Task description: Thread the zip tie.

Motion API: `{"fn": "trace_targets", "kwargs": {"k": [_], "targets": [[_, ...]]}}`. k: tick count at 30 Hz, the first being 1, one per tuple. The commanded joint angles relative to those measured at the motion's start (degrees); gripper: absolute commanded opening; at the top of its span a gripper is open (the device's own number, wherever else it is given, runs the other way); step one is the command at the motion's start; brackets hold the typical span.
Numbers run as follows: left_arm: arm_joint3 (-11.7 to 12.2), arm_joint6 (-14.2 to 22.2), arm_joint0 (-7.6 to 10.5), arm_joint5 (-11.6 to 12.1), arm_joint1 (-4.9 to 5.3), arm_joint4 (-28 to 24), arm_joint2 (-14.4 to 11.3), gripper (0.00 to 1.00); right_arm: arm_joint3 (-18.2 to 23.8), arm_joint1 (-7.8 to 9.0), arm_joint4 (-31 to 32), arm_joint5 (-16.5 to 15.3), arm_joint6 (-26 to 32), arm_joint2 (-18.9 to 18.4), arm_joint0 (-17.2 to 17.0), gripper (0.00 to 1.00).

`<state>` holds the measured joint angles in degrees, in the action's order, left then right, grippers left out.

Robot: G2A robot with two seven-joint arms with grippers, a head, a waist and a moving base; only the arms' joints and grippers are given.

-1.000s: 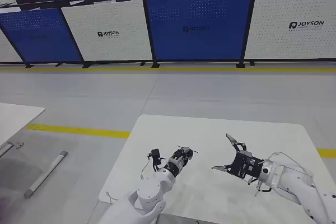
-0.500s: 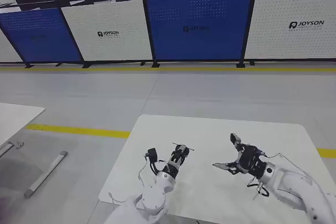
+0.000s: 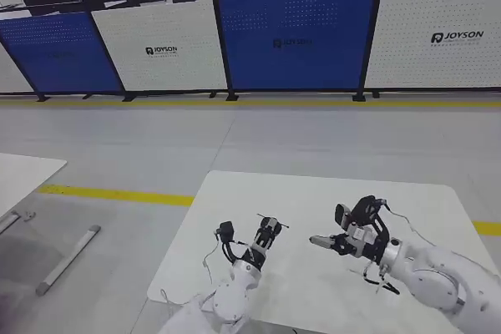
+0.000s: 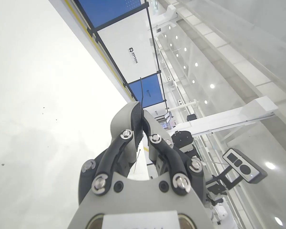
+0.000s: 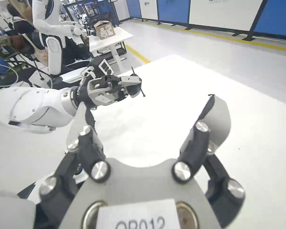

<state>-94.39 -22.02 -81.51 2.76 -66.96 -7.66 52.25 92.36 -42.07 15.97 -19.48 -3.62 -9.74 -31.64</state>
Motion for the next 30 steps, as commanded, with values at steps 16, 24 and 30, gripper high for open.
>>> {"fn": "trace_targets", "kwargs": {"k": [16,24,30], "targets": [[-5.0,25.0,-3.6,-3.8,3.42,5.4,10.0,0.0,0.0,0.0,-0.2,0.0,0.0,0.0,0.0,1.0],[-5.0,23.2,-3.78,-3.8,3.08,3.1,9.8,0.0,0.8,-0.25,-4.9,0.0,2.8,-1.0,-1.2,1.0],[-4.8,19.2,-3.05,-3.8,2.02,0.3,8.0,0.0,-2.1,-1.65,-26.2,0.0,15.2,-4.8,-2.8,1.0]]}}
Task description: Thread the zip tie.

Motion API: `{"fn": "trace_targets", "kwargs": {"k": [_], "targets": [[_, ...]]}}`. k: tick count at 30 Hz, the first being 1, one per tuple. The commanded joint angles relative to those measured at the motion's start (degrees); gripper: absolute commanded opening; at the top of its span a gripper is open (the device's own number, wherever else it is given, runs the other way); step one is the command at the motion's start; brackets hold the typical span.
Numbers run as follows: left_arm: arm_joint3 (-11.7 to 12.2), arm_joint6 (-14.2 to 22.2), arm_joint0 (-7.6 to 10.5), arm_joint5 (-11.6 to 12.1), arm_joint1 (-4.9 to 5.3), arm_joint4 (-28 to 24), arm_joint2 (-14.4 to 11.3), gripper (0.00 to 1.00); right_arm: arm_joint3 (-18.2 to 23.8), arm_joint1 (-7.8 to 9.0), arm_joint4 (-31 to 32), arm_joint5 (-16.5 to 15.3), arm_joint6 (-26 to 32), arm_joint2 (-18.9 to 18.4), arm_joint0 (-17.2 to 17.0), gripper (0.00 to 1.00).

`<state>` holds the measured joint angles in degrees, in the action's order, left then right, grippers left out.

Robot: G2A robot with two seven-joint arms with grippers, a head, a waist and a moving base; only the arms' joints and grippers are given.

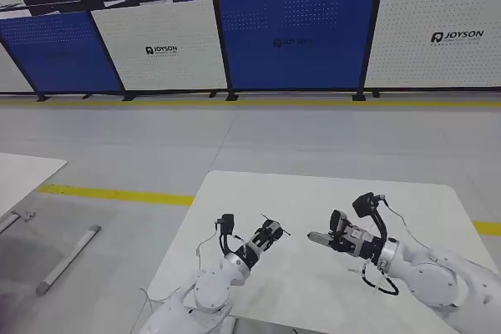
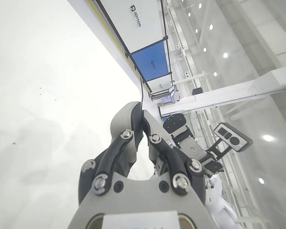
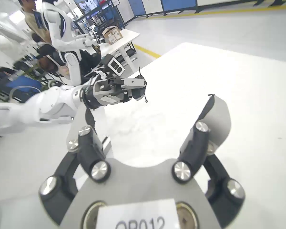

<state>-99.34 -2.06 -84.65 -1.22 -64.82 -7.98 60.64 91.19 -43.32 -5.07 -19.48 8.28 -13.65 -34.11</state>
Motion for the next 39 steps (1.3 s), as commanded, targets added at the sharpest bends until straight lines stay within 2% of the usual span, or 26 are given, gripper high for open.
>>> {"fn": "trace_targets", "kwargs": {"k": [1,3,8,20,22,27,30,31,39], "targets": [[0.3,-0.9,0.15,0.3,-0.24,0.6,-0.7,0.0,-1.7,-0.84,-8.0,0.0,6.3,-1.8,-0.6,1.0],[0.3,-0.5,0.23,0.6,-0.41,0.5,-1.2,0.0,-4.4,-2.14,-12.9,0.0,12.3,-4.2,-1.7,1.0],[0.0,0.8,-0.01,0.5,-0.52,0.1,-1.4,0.0,-10.4,-6.66,-18.3,0.0,26.0,-8.6,-3.5,1.0],[0.0,0.8,-0.01,0.5,-0.53,0.1,-1.4,0.0,-10.4,-6.66,-18.3,0.0,26.0,-8.6,-3.5,1.0],[0.2,0.6,0.0,0.5,-0.63,0.2,-1.5,0.0,-10.9,-6.97,-19.9,0.0,26.8,-9.0,-4.4,1.0],[-0.3,0.0,-0.43,0.5,-0.8,-0.4,-0.9,0.0,-15.5,-9.7,-24.8,0.0,32.9,-10.6,-5.1,1.0],[-0.7,0.5,-0.81,0.6,-0.8,-0.6,-0.5,0.0,-18.5,-12.32,-26.5,0.0,37.8,-11.5,-5.3,1.0],[-0.9,0.6,-0.92,0.6,-0.82,-0.5,-0.4,0.0,-21.0,-13.54,-28.3,0.0,40.9,-11.6,-5.2,1.0],[-0.9,0.7,-0.98,0.4,-0.83,-0.2,-0.4,0.0,-21.8,-13.86,-28.8,0.0,41.7,-11.5,-5.1,1.0]]}}
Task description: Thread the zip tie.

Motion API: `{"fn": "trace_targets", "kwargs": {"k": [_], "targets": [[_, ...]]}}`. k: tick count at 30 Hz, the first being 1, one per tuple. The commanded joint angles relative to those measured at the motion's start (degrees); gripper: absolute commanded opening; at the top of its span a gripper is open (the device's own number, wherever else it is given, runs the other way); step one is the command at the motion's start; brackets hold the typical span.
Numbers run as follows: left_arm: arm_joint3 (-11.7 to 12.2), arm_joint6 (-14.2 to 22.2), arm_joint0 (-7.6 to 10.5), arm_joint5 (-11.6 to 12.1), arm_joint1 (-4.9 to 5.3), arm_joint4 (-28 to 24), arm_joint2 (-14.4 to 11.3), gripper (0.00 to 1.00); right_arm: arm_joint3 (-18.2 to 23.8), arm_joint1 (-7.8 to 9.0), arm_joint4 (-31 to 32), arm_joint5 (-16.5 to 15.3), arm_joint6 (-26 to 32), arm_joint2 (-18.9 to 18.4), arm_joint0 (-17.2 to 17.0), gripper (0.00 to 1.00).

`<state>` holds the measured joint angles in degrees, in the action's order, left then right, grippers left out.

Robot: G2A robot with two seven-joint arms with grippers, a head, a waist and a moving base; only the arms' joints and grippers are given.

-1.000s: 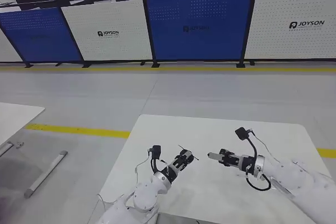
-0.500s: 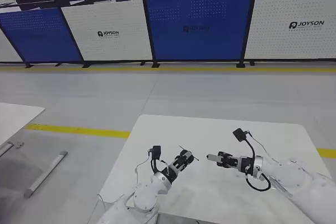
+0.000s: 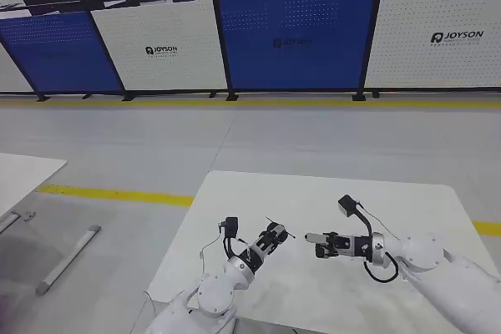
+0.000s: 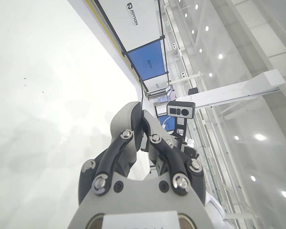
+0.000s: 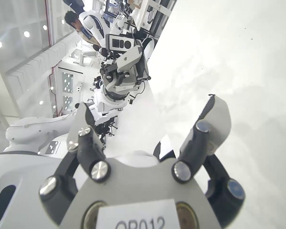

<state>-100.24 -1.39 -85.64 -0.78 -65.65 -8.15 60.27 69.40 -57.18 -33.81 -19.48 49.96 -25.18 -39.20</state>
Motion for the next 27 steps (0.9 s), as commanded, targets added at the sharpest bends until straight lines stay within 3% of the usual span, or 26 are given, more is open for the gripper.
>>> {"fn": "trace_targets", "kwargs": {"k": [1,6,8,15,25,27], "targets": [[0.0,0.0,0.0,0.0,0.0,0.0,0.0,0.0,0.0,-0.01,0.0,0.0,0.1,0.0,0.0,1.0],[0.0,0.0,0.0,0.0,0.0,0.0,0.0,0.0,0.0,-0.01,0.0,0.0,0.1,0.0,0.0,1.0],[0.1,0.1,0.02,0.1,-0.07,-0.1,-0.1,0.0,1.8,-0.34,0.0,0.0,1.6,-0.3,-0.6,1.0],[0.1,-0.4,0.25,-0.6,-0.39,-2.1,0.6,0.0,-5.0,-5.22,-1.0,0.0,6.9,1.1,1.7,1.0],[0.3,0.0,0.23,-0.5,-0.45,-2.4,0.4,0.0,-5.0,-5.22,-1.0,0.0,6.9,1.1,1.7,1.0],[0.4,1.0,0.17,-0.6,-0.55,-3.1,0.2,0.0,-4.1,-5.29,0.4,0.2,4.5,0.5,0.9,1.0]]}}
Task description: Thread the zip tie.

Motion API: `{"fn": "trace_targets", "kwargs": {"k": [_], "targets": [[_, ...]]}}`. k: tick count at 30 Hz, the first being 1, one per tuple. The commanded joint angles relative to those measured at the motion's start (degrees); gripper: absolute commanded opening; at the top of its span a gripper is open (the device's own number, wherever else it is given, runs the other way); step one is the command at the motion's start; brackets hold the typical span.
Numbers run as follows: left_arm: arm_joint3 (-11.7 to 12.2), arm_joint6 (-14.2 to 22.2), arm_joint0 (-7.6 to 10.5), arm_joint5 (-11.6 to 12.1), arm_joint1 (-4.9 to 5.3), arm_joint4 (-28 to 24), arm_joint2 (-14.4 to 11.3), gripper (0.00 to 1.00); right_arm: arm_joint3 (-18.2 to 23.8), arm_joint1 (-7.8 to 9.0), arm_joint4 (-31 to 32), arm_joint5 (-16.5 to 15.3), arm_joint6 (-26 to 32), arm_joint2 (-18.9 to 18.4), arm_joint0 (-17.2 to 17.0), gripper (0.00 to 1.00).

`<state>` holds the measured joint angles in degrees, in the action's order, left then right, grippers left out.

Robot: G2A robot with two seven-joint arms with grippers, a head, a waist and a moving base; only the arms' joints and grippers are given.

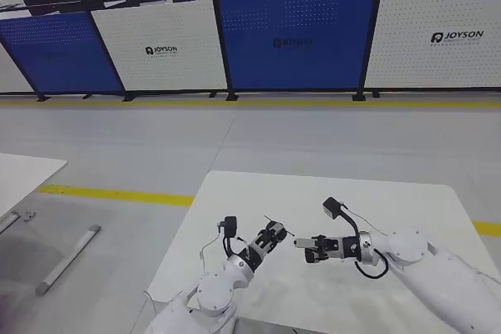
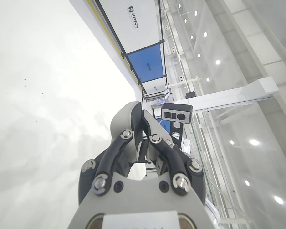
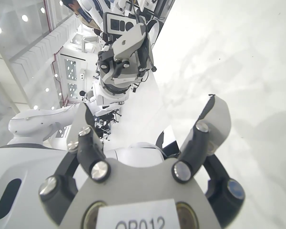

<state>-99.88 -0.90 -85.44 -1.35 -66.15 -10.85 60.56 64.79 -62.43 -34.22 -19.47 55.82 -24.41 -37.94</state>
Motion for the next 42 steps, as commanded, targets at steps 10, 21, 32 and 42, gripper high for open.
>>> {"fn": "trace_targets", "kwargs": {"k": [10,21,32,42], "targets": [[0.3,-3.1,0.12,-1.0,-0.45,0.7,0.0,0.0,0.7,-0.45,0.5,0.0,-3.9,-3.1,-1.7,1.0],[-0.2,-1.6,-0.63,0.1,-0.61,-0.9,0.2,0.0,1.4,-0.51,1.6,2.3,-4.4,-4.7,-3.0,1.0],[-0.6,-1.3,-1.39,0.7,-0.8,-1.3,1.4,0.0,0.2,-1.35,1.9,2.6,-1.9,-7.4,-4.1,0.34],[-1.2,-0.5,-2.15,1.3,-0.96,-0.6,1.7,0.0,-0.8,-2.27,2.6,3.6,-0.1,-9.1,-4.7,0.25]]}}
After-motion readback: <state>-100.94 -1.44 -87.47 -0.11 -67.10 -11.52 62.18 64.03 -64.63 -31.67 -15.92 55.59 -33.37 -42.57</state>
